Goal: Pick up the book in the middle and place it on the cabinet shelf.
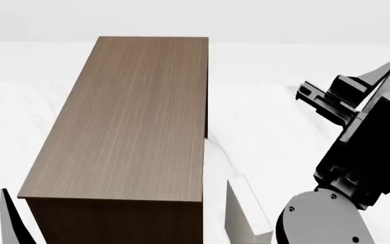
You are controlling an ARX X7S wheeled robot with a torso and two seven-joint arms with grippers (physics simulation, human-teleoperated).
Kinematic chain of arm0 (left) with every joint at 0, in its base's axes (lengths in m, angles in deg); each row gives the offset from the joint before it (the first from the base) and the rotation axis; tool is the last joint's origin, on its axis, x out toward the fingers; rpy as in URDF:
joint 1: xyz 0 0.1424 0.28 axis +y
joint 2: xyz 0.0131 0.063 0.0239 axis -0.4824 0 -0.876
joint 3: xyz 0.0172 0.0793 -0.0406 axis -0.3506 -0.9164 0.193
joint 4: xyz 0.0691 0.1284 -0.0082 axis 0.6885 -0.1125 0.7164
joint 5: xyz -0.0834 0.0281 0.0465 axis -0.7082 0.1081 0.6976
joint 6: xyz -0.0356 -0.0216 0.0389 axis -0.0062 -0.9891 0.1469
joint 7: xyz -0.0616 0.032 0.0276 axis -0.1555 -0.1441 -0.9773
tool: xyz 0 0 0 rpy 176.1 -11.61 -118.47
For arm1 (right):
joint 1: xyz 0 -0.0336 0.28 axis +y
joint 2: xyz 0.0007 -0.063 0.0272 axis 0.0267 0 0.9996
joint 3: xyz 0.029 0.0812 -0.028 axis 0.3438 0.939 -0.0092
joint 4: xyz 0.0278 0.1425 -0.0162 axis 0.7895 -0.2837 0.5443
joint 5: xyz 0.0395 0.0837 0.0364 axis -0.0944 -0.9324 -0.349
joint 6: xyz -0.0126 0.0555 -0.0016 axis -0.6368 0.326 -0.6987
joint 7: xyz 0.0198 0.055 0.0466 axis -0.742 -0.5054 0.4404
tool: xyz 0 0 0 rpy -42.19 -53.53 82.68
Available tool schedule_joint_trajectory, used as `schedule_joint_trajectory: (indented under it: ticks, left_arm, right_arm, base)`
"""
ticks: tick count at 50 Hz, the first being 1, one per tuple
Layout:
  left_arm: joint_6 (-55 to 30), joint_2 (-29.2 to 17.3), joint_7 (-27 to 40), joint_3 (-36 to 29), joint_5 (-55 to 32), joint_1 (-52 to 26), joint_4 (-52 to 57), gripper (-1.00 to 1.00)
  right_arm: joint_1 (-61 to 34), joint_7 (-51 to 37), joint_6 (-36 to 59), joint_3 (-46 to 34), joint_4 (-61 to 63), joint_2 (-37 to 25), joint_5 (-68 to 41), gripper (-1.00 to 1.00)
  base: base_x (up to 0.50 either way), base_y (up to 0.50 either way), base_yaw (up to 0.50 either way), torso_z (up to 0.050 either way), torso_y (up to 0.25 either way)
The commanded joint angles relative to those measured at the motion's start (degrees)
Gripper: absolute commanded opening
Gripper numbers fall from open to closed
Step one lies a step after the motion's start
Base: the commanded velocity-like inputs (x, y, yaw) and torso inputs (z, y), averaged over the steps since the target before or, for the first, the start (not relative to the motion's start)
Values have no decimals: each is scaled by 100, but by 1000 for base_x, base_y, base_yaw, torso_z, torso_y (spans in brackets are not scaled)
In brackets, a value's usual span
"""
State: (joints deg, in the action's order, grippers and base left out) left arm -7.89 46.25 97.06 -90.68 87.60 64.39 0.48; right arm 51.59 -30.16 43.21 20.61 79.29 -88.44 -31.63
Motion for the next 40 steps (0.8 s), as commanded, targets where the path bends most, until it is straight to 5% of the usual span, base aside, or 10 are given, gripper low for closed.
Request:
schedule_joint_trajectory:
  ticks: [1, 40]
  left_arm:
    - [-39, 94, -122, 126, 112, 17, 77, 100]
    - [-146, 39, -89, 79, 76, -4, 175, 100]
  right_arm:
    - [-82, 482, -146, 255, 688, 80, -111, -100]
    - [-440, 1636, 227, 1160, 488, 738, -4353, -100]
  base:
    - [0, 0, 0, 0, 0]
    - [0, 0, 0, 0, 2]
